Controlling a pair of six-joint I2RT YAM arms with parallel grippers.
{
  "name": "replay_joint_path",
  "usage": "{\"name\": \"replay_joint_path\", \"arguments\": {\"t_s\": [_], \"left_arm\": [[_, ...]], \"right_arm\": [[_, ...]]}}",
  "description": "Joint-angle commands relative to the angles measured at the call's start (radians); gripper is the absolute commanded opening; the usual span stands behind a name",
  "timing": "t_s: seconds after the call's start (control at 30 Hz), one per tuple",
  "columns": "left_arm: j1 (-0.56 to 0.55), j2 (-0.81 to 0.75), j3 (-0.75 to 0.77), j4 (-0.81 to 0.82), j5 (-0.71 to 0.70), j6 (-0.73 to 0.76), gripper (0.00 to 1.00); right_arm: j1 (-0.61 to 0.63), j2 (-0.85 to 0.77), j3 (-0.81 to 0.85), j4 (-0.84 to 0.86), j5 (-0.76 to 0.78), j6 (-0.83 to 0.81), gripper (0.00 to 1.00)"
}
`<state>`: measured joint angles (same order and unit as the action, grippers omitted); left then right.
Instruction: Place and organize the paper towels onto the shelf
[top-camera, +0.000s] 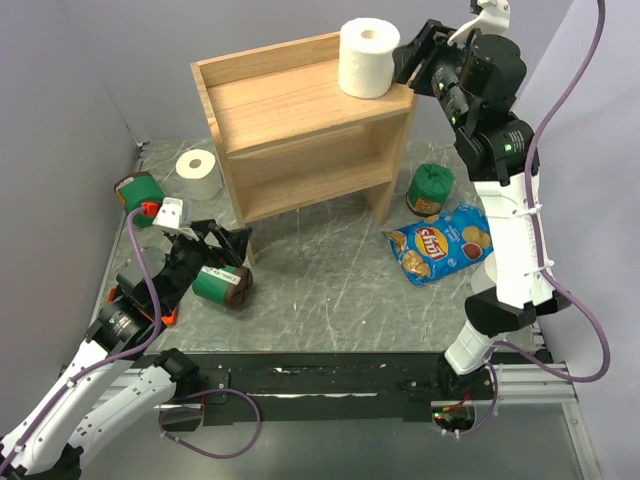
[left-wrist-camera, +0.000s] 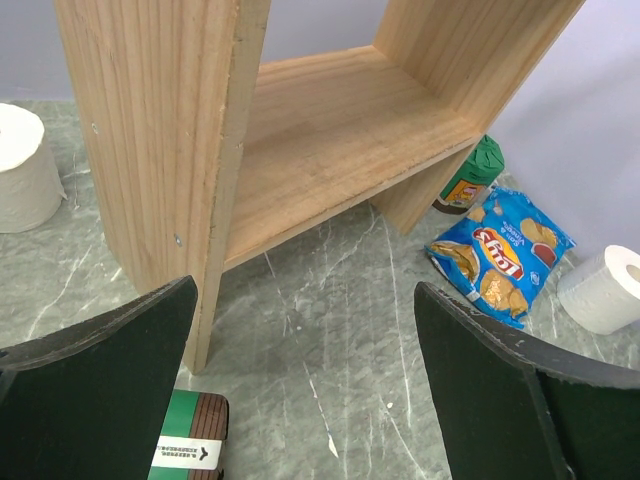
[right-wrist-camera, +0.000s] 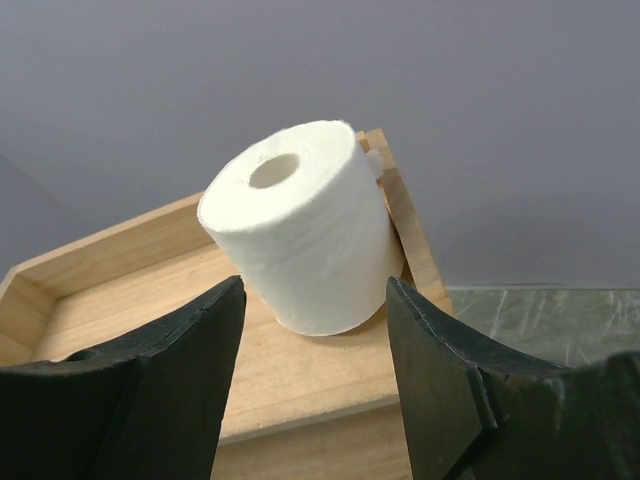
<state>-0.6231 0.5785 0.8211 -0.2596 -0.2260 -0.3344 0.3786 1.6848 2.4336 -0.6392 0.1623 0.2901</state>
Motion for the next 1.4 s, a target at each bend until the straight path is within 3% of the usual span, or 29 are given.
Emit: {"name": "replay_joint_path", "arguments": {"t_s": [0.0, 0.13, 0.27, 0.4, 0.5, 0.7, 0.93, 1.17, 1.37], "left_arm": [[0.002, -0.003, 0.001, 0.023, 0.001, 0.011, 0.97], [0.002, -0.008, 0.0, 0.025, -0.004, 0.011, 0.96], [0.003, -0.011, -0.002, 0.025, -0.007, 0.009, 0.96], [0.003, -0.014, 0.0, 0.026, -0.001, 0.008, 0.96], [0.002, -0.017, -0.002, 0.029, 0.004, 0.008, 0.96], [0.003, -0.02, -0.008, 0.034, 0.007, 0.005, 0.97], [0.002, -0.005, -0.011, 0.037, 0.005, 0.006, 0.96], [0.003, 0.001, -0.02, 0.049, 0.002, 0.005, 0.96], [0.002, 0.015, -0.022, 0.057, -0.009, 0.006, 0.96]], "right_arm": [[-0.009, -0.128, -0.083, 0.041, -0.026, -0.025, 0.67], [-0.01, -0.314, -0.358, 0.05, -0.043, -0.061, 0.69], [-0.009, -0.506, -0.637, 0.055, 0.038, -0.085, 0.7], [-0.024, -0.657, -0.92, 0.065, 0.328, -0.134, 0.71], [-0.088, -0.709, -1.045, 0.059, 0.478, -0.163, 0.71], [-0.227, -0.689, -1.144, -0.037, 0.39, -0.117, 0.71], [-0.316, -0.501, -1.176, -0.191, 0.428, -0.059, 0.73], [-0.497, -0.416, -1.357, -0.073, 0.243, -0.043, 0.73], [-0.575, -0.321, -1.363, -0.07, 0.263, -0.031, 0.73]]}}
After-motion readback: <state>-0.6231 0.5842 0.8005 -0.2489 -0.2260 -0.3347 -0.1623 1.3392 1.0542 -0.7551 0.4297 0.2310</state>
